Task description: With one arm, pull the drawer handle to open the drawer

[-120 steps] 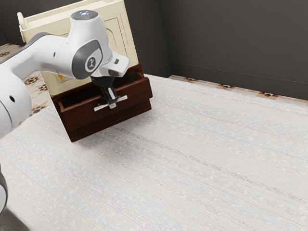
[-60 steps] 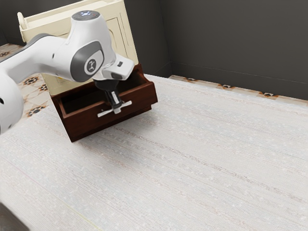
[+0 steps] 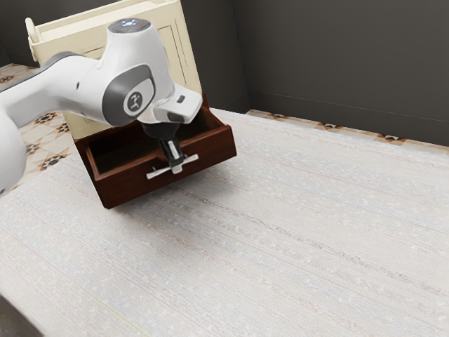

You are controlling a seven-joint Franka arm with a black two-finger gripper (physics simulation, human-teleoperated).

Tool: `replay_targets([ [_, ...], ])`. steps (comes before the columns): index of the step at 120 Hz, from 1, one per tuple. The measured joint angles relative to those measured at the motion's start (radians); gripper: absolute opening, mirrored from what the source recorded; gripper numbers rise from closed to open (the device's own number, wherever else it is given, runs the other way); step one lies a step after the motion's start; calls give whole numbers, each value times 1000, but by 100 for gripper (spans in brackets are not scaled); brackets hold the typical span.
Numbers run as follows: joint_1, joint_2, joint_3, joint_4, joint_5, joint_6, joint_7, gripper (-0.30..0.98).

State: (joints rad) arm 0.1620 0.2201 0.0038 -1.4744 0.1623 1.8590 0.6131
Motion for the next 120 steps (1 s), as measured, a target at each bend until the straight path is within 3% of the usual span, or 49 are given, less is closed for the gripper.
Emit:
replay_targets([
  [64, 5, -51, -36, -58, 5, 2, -38, -7],
  [83, 4, -70, -43, -67, 2, 0, -48, 6],
  [100, -2, -117, -54, -72, -1, -17, -58, 33],
  [120, 6, -92, -54, 66, -18, -98, -68, 52],
])
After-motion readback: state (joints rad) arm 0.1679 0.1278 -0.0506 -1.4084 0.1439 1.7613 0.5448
